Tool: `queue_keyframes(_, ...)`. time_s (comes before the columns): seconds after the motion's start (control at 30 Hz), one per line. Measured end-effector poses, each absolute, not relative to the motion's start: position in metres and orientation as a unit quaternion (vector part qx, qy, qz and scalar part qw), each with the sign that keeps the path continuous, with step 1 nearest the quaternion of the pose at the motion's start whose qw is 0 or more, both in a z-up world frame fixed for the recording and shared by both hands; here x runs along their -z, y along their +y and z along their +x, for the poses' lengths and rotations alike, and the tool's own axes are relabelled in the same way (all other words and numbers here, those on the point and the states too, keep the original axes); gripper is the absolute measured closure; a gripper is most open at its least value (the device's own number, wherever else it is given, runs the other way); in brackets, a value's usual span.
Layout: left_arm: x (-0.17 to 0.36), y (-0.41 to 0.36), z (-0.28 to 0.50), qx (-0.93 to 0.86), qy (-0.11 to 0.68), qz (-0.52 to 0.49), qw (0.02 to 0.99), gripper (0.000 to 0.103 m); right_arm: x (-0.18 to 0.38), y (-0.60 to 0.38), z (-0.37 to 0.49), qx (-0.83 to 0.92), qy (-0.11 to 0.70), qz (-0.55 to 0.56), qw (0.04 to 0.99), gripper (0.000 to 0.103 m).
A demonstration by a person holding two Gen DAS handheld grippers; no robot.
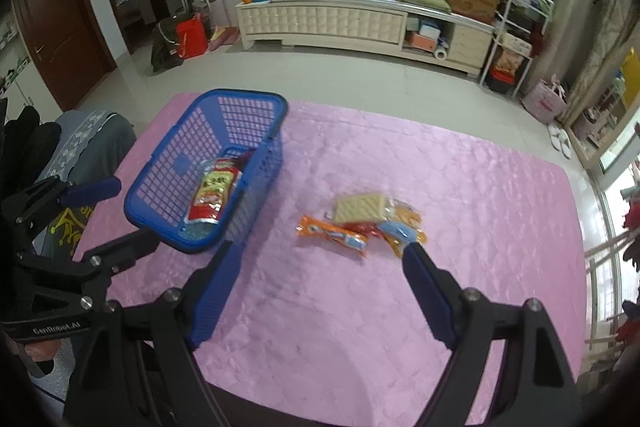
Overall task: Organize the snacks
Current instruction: 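Withdraw both tools from the basket toward the cracker and bun pile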
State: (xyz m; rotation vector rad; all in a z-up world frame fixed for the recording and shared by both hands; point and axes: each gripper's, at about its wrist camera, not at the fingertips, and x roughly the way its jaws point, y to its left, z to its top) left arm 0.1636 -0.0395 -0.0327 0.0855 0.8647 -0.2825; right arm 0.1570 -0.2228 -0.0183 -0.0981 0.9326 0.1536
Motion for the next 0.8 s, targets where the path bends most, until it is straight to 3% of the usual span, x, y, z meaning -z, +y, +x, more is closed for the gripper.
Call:
queue_keyframes(0.2,0.04,-0.074,0.171,0.15,0.425,0.069,0.89,0.026,0.025,-0.255,0.155,-0.06,0.455,-0.035,0.888,0.017)
queue_keyframes(0.8,0.089,-0.155,0.257,0.146,0.482,0.123,0.855,0.024,0.091,-0.35,0.199,-0.032,0.519,0.049,0.853,0.017)
